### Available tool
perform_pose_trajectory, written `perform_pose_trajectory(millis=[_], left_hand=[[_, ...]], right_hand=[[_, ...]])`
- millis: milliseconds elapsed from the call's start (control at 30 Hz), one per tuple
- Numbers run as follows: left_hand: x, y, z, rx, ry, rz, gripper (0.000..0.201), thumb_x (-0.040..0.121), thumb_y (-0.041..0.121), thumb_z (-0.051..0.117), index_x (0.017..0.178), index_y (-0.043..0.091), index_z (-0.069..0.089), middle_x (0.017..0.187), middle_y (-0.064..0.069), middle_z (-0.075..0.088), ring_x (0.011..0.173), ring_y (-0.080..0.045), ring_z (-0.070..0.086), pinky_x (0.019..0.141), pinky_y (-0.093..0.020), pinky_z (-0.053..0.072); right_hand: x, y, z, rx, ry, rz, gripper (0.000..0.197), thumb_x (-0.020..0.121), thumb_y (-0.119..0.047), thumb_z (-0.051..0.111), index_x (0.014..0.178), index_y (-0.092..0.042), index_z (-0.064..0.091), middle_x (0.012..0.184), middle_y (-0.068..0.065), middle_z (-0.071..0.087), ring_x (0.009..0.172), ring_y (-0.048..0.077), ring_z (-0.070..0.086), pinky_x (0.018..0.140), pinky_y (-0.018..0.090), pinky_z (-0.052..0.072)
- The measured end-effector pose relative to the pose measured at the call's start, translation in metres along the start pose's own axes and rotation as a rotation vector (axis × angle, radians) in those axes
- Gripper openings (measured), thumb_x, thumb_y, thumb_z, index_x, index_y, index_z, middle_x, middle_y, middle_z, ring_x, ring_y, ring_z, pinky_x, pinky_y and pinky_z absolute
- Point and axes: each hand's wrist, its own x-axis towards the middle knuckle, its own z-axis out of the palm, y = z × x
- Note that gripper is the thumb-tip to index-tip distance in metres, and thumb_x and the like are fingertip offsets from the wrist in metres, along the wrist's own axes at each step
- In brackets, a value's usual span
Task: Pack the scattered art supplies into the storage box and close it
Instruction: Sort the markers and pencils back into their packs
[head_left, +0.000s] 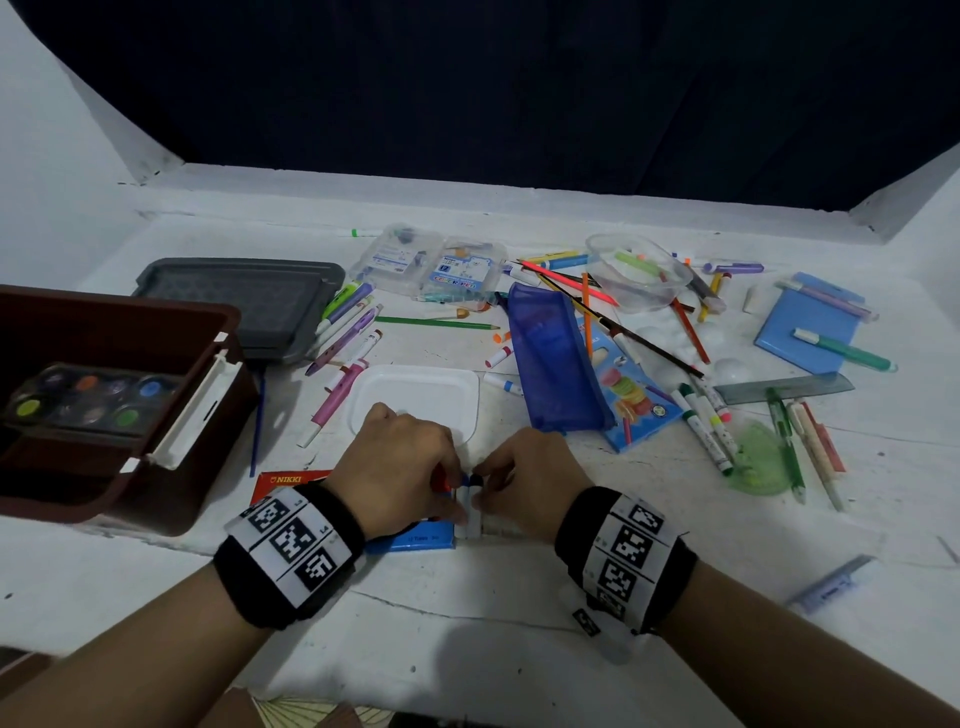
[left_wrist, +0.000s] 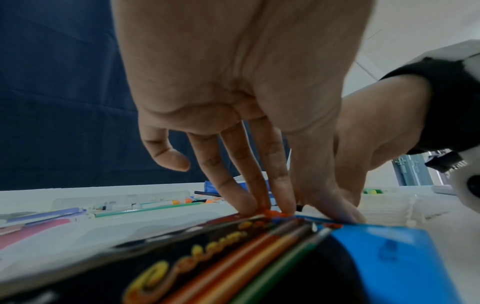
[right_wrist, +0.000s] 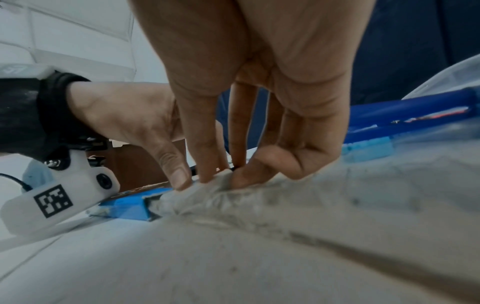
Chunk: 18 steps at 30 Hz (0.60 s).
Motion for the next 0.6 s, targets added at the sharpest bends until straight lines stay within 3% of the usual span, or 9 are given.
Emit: perform_pose_trajectory(millis=[133,267,333,400,600], left_hand=[[-0.005,-0.011,0.005,-0.177,0.011,0.014,0.046,0.069,0.062,0.078,0.107,0.036,0.07,0.105,0.016,0.068,0.097,-0.011,0.061,0.094,-0.04,0.046],[-0.018,-0.025,0.013,-0.22,-0.016,0.036,0.079,0.064,0.074,0.073,0.132,0.04,0.053,0.127,0.022,0.055,0.116,-0.005,0.049,0.102,-0.041,0.039],[-0.025,-0.029,0.016,-0.17,-0.042,0.028,0.084,0.063,0.077,0.072,0.136,0.042,0.047,0.13,0.024,0.046,0.119,-0.004,0.042,0.101,-0.039,0.033],[-0.031,-0.032,0.019,-0.182,-0.04,0.011,0.086,0.063,0.075,0.073,0.138,0.043,0.045,0.13,0.024,0.042,0.121,-0.003,0.04,0.1,-0.038,0.03],[-0.034,-0.035,0.021,-0.174,-0.04,0.014,0.085,0.067,0.072,0.074,0.141,0.043,0.043,0.129,0.024,0.045,0.122,-0.002,0.041,0.1,-0.038,0.029]], right_hand=[[-0.003,-0.001,0.004,-0.022,0.003,-0.007,0.03,0.074,-0.036,0.08,0.09,-0.012,0.074,0.086,0.002,0.069,0.081,0.017,0.063,0.082,0.032,0.053],[-0.003,-0.004,0.001,-0.135,-0.049,-0.028,0.022,0.082,-0.033,0.073,0.086,-0.012,0.071,0.079,-0.003,0.058,0.079,0.015,0.057,0.07,0.026,0.044],[-0.004,-0.006,0.004,-0.21,-0.058,-0.043,0.022,0.084,-0.036,0.068,0.085,-0.014,0.067,0.079,-0.003,0.052,0.079,0.014,0.052,0.071,0.027,0.042],[-0.004,-0.006,0.006,-0.227,-0.043,-0.055,0.024,0.085,-0.038,0.067,0.093,-0.016,0.069,0.088,-0.001,0.056,0.083,0.015,0.053,0.075,0.028,0.044],[-0.007,-0.007,0.005,-0.152,-0.021,-0.1,0.03,0.085,-0.043,0.069,0.102,-0.019,0.068,0.092,-0.004,0.052,0.085,0.011,0.047,0.074,0.024,0.035]])
